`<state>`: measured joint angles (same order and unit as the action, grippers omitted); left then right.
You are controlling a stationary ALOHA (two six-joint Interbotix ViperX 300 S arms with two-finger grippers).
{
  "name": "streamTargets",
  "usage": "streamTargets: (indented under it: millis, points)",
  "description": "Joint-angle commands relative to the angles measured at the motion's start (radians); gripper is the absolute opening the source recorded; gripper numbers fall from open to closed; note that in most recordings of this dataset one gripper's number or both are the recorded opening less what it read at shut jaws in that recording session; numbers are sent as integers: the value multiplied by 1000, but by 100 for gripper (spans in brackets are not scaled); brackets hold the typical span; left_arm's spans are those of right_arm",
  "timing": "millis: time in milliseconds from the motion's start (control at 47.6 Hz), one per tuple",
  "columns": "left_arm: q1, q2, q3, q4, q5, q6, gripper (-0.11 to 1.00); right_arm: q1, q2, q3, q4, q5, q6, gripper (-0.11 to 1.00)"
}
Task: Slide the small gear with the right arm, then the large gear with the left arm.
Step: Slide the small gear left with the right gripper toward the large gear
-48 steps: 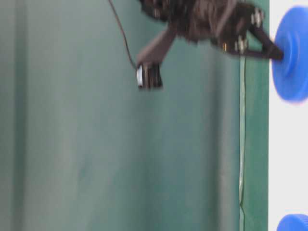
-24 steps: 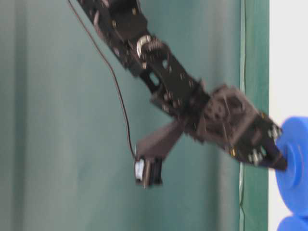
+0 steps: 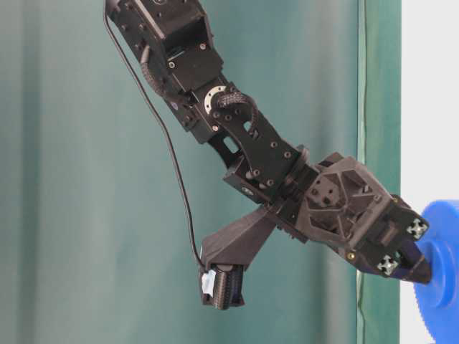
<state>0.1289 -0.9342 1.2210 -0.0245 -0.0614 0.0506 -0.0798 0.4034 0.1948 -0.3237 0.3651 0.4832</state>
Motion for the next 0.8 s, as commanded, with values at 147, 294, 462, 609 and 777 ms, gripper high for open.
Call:
streamTargets:
  millis: [147,294,462,609,777]
  points:
    - [3,6,-18,0,-5,2,0,11,-6,3,5,14,2,50]
    - [3,6,-18,-2,-5,2,0,11,-5,6,5,18,3,50]
    - [3,6,-18,0,-5,2,0,9,-11,21,5,21,8,50]
    - [3,6,-18,-2,-5,0,0,8,-26,63,6,21,14,50]
    - [3,5,-20,-2,6,0,0,-5,-67,163,8,21,64,50]
